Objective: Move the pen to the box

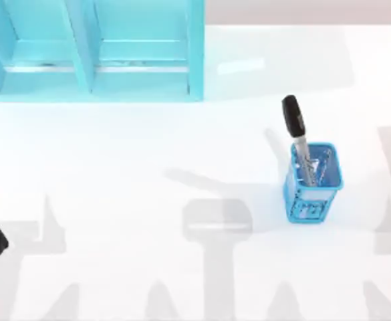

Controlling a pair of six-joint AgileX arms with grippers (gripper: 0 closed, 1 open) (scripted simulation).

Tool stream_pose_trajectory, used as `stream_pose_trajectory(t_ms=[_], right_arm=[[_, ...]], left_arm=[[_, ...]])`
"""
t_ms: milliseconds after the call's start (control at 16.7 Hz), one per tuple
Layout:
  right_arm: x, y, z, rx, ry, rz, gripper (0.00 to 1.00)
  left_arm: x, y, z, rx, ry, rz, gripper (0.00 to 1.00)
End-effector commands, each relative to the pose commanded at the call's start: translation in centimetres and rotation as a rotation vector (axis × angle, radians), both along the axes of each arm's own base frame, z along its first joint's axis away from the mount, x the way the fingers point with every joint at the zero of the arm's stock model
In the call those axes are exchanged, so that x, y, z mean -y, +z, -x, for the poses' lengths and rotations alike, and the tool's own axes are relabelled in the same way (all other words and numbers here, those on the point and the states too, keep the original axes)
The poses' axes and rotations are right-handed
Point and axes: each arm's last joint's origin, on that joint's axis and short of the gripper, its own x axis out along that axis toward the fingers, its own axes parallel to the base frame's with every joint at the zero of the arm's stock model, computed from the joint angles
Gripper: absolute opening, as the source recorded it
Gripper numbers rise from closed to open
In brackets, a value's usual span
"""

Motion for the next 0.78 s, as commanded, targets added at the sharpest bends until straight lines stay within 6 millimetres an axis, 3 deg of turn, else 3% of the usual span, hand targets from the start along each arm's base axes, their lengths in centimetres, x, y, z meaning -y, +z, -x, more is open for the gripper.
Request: stream_pose_trajectory(t_ms=[420,780], right_arm=[[-0.4,1.4,-0.6,-0.079,0.106,0.047,1.00],[-1.3,3.5,-4.4,-0.306,0.357,0.118,1.00]], left_arm=[[0.0,0.0,0.0,0.000,0.000,0.000,1.00],[0.0,0.0,0.0,0.000,0.000,0.000,1.00]])
